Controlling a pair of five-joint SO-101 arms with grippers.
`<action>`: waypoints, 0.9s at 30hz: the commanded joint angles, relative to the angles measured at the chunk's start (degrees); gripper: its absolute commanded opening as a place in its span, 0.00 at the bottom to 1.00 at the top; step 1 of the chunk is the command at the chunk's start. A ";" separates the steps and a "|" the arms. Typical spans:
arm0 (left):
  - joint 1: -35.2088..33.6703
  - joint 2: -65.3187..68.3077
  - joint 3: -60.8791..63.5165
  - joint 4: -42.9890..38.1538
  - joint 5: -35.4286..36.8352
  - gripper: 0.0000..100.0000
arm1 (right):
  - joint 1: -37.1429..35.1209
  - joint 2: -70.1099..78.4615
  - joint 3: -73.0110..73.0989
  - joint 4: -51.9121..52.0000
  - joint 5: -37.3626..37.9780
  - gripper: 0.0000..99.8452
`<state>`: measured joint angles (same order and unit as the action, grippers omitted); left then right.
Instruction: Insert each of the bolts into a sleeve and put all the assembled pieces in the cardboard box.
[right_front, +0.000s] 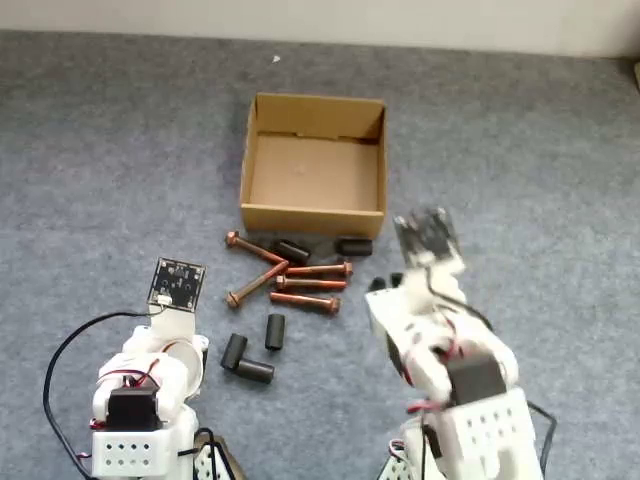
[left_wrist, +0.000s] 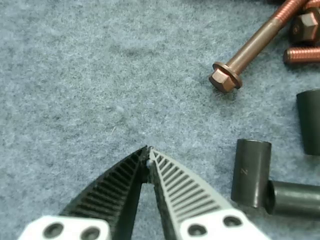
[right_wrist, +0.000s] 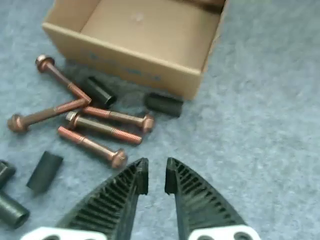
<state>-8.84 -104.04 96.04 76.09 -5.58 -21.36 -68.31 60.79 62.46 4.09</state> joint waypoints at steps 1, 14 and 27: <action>-0.48 -0.40 1.10 -0.09 -0.26 0.01 | -5.05 13.85 -8.40 -0.92 -4.40 0.07; -0.48 -0.40 1.10 -0.09 -0.26 0.01 | -17.89 36.88 -18.42 -1.45 -23.91 0.07; -0.48 -0.40 1.10 -0.09 -0.26 0.01 | -29.14 47.43 -18.95 -9.10 -35.16 0.07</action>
<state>-8.84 -104.04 96.04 76.09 -5.58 -48.35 -21.63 44.09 54.46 -28.70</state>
